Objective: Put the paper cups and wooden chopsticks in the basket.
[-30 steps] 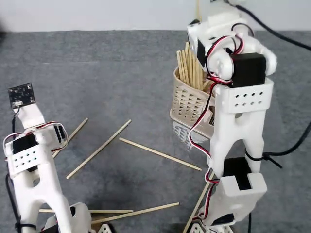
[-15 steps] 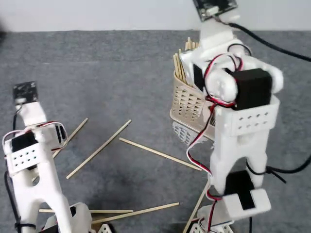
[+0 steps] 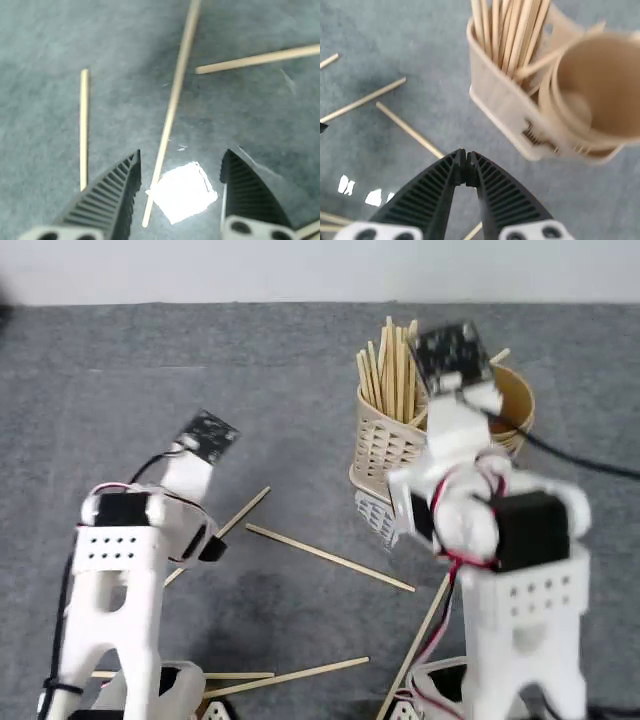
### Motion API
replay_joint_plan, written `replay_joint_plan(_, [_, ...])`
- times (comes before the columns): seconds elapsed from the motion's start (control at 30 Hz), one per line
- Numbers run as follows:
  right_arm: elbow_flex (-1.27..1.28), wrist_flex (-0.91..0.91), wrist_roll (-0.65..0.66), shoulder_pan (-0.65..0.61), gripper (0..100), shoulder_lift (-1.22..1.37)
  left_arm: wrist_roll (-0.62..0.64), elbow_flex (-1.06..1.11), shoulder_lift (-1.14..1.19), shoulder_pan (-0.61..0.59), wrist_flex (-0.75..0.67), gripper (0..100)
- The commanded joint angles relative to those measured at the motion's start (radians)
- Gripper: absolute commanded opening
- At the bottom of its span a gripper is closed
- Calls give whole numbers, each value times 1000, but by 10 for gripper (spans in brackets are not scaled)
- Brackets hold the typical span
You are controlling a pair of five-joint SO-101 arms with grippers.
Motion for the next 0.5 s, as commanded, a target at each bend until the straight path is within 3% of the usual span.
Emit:
replay_joint_plan(0.0, [210, -84, -55, -1, 9, -143, -20, -70, 41, 57, 5, 254])
replay_joint_plan(0.23, [601, -343, -146, -1, 9, -351, -26, -277, 437, 52, -5, 226])
replay_joint_plan(0.47, [700, -374, -146, 1, 9, -469, -31, -498, 769, 52, -2, 209])
